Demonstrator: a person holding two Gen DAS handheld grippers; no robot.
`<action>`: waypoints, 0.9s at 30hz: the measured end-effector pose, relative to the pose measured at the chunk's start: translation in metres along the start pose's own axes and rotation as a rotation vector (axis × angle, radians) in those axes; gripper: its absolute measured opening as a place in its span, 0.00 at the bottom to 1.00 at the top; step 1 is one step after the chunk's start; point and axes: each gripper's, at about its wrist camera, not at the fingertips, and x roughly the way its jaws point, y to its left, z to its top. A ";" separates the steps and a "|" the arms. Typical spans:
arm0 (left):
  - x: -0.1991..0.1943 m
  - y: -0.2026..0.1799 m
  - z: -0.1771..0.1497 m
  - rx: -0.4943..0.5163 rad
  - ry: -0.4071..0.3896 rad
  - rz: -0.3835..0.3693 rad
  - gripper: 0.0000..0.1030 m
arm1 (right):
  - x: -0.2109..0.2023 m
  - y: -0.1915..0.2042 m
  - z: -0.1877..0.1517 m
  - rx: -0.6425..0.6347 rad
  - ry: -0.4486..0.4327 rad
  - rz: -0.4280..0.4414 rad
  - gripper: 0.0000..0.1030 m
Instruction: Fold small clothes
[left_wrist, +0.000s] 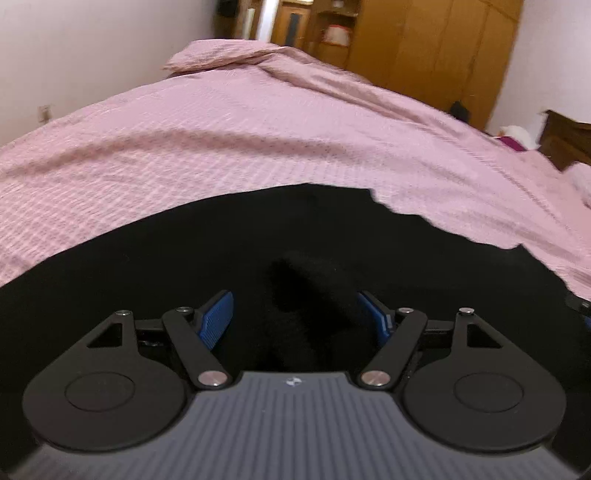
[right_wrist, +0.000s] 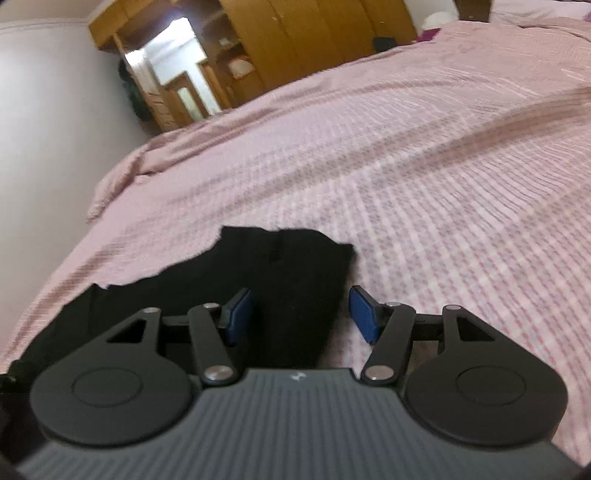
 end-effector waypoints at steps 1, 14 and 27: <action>-0.001 -0.004 0.000 0.020 -0.014 -0.015 0.44 | 0.001 0.002 0.000 -0.021 -0.005 0.013 0.38; 0.035 -0.021 0.005 0.142 -0.032 0.049 0.30 | 0.007 0.006 0.000 -0.106 -0.059 -0.161 0.12; -0.007 -0.028 0.009 0.234 -0.073 0.175 0.67 | -0.055 0.010 0.003 -0.050 -0.092 -0.072 0.35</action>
